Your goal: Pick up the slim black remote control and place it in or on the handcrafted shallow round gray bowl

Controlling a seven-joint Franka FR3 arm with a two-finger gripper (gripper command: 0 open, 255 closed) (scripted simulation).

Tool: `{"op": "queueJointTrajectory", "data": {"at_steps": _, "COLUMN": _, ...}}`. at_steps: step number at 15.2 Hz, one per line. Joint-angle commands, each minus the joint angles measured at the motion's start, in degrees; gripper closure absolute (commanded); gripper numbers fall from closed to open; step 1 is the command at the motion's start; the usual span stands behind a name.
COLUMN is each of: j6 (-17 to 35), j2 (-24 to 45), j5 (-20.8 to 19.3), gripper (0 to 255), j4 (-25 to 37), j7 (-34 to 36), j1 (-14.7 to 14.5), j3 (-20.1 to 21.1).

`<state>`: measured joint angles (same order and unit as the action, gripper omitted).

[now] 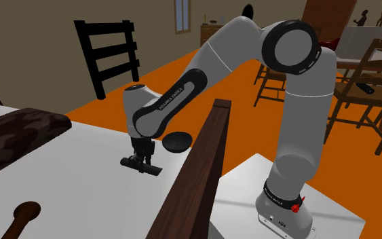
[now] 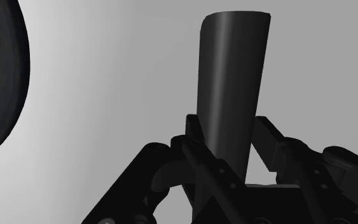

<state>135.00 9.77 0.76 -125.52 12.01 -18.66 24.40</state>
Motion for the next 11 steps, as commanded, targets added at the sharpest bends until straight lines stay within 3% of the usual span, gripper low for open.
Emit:
{"op": "queueJointTrajectory", "data": {"at_steps": 1, "j6": 0.00, "j2": 0.19, "j5": 0.03, "gripper": 255, "j4": 0.00, "j7": -0.03, "j1": -0.10, "j3": 0.12}}
{"op": "queueJointTrajectory", "data": {"at_steps": 7, "j6": 0.08, "j2": 0.11, "j5": 0.08, "gripper": 255, "j4": -0.14, "j7": 0.01, "j1": -0.13, "j3": 0.15}}
{"op": "queueJointTrajectory", "data": {"at_steps": 11, "j6": -2.81, "j2": -2.00, "j5": 1.16, "gripper": 255, "j4": 0.80, "j7": -0.58, "j1": 0.14, "j3": 0.40}}
